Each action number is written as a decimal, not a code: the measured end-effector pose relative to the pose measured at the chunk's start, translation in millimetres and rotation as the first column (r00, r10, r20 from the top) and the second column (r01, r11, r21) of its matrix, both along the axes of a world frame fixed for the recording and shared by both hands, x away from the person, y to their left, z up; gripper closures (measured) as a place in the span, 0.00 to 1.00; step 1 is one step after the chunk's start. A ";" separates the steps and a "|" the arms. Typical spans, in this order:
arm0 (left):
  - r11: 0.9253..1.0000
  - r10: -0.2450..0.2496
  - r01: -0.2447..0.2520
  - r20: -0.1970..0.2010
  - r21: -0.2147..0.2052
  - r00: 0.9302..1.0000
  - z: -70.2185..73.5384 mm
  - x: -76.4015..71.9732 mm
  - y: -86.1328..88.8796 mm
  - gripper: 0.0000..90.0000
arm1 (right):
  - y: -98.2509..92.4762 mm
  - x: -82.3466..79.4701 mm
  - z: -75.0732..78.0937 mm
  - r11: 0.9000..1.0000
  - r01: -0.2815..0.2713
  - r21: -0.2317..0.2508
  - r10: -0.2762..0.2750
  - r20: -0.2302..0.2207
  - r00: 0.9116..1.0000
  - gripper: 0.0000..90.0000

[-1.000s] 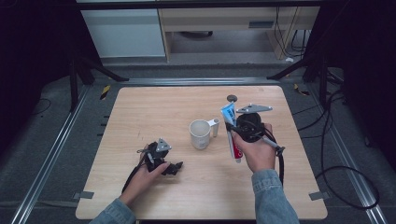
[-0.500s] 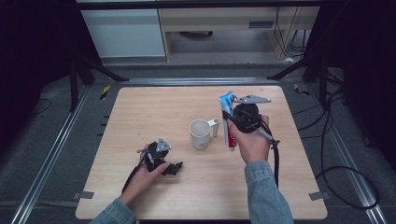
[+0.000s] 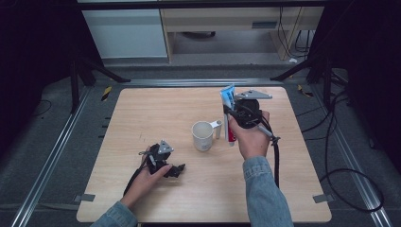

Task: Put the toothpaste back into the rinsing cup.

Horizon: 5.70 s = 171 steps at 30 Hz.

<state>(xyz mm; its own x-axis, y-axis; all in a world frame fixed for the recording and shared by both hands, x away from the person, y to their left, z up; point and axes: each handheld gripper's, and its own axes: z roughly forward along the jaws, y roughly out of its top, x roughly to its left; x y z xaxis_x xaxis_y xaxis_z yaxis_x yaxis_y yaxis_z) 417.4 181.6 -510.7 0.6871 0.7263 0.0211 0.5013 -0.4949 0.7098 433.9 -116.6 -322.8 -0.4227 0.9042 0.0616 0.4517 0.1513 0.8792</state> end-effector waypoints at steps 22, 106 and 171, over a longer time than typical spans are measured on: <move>1.000 0.000 0.000 0.001 -0.001 1.000 -0.1 -0.3 0.0 0.00 | 30.9 17.3 12.0 0.999 -0.001 0.039 -0.003 0.106 0.994 0.81; 1.000 -0.007 0.007 -0.002 0.001 1.000 0.0 -0.5 0.5 0.00 | 66.2 31.0 -90.8 0.985 0.025 0.172 -0.048 0.131 0.990 0.81; 1.000 -0.008 0.008 -0.002 0.001 1.000 0.0 -0.5 0.5 0.00 | 72.3 19.8 -112.0 0.978 0.030 0.205 -0.057 0.128 0.990 0.80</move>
<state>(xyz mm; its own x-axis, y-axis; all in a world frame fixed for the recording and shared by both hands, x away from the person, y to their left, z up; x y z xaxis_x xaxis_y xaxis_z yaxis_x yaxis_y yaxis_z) 416.9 182.1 -510.8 0.6925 0.7211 0.0204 0.4988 -0.4991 0.7086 453.7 -44.3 -434.7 -0.3997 0.8965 0.1913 0.3316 -0.0532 0.9419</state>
